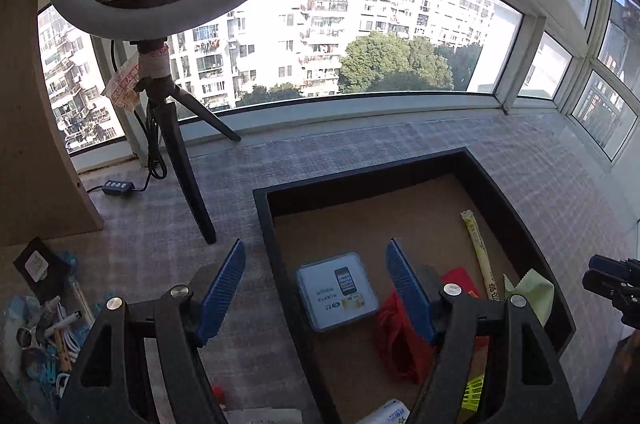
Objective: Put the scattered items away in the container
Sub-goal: 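Carry the plastic box and green cloth into the black tray and release both, then move both grippers back over the remaining pile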
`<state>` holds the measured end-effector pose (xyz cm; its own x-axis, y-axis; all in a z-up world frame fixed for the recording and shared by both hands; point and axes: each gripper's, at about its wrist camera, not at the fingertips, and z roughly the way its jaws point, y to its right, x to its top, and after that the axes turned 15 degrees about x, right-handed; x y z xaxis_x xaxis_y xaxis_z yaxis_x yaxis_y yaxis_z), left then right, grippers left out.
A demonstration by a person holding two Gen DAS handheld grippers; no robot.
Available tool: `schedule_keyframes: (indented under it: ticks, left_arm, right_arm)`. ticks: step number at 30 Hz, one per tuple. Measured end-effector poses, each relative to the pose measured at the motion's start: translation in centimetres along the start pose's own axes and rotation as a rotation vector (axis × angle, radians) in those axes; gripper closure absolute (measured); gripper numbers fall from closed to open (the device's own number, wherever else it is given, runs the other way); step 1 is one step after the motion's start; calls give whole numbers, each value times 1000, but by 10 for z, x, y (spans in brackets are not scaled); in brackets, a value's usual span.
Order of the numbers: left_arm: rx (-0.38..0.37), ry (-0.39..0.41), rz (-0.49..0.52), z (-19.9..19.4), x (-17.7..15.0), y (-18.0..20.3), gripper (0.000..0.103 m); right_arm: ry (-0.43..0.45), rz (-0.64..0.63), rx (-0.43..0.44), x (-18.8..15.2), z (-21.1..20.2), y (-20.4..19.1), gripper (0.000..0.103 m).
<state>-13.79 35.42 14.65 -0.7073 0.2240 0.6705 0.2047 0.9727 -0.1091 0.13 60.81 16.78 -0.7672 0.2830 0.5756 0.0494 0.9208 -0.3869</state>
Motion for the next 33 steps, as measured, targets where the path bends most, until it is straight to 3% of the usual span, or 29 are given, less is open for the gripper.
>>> schedule_keyframes:
  ticks: [6, 16, 25, 33]
  left_arm:
    - [18, 34, -45, -47, -17, -44, 32]
    - [87, 56, -121, -107, -64, -148, 32]
    - [275, 40, -139, -151, -140, -287, 32]
    - [430, -43, -268, -166, -209, -396, 32]
  right_arm:
    - [40, -61, 32, -6, -13, -36, 44]
    - [21, -148, 118, -31, -14, -113, 44]
    - [-54, -235, 213, -63, 12, -203, 44]
    - [-152, -273, 271, -81, 58, -262, 44]
